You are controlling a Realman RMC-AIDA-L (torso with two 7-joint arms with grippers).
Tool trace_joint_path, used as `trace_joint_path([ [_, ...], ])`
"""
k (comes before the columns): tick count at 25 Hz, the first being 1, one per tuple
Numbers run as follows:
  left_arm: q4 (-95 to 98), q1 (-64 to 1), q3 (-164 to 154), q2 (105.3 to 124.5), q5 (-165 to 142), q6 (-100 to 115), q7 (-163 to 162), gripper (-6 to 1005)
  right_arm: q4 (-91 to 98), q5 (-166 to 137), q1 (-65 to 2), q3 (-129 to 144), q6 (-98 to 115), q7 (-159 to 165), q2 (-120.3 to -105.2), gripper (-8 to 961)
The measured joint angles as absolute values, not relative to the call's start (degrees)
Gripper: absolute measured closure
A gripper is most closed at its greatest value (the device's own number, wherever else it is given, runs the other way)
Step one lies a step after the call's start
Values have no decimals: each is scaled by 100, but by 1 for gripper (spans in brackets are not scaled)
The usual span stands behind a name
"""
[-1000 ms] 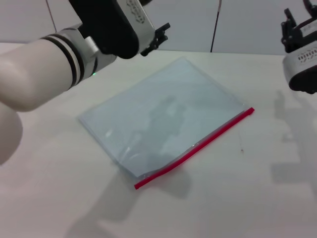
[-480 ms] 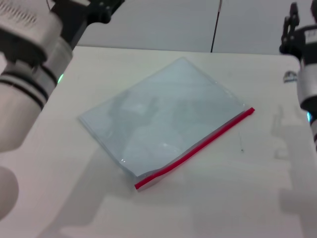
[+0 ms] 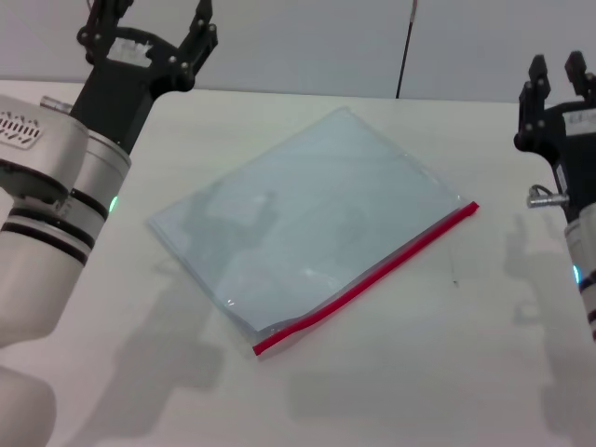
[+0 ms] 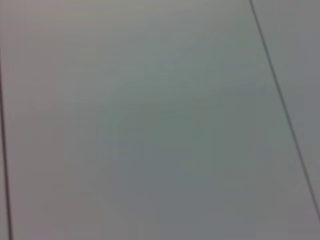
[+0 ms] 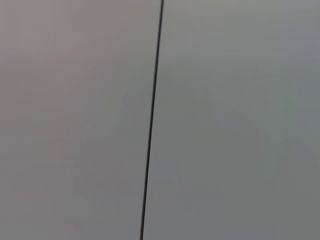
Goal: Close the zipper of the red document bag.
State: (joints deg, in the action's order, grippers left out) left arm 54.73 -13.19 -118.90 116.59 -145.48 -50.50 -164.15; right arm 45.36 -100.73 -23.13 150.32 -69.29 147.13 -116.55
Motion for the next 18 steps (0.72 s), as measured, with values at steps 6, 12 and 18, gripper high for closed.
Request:
trace_joint_path([
  [6,5299,-1320,-11924,11658,-14290,-5117,-16441,168,4342,-9922,-2307,15306,-7147,14946,-11654,618],
  [12,5265,-1300,-11926,11664,-14287,-5181,-16399,168,4286,-9885,-2327,15392,-7227,15041,-11654,618],
  [18,5211,-1312,-11964,11663,-14282,-5187,-16398,168,4263,-9882,-2333,15454,-7219,15118,-11654,618],
])
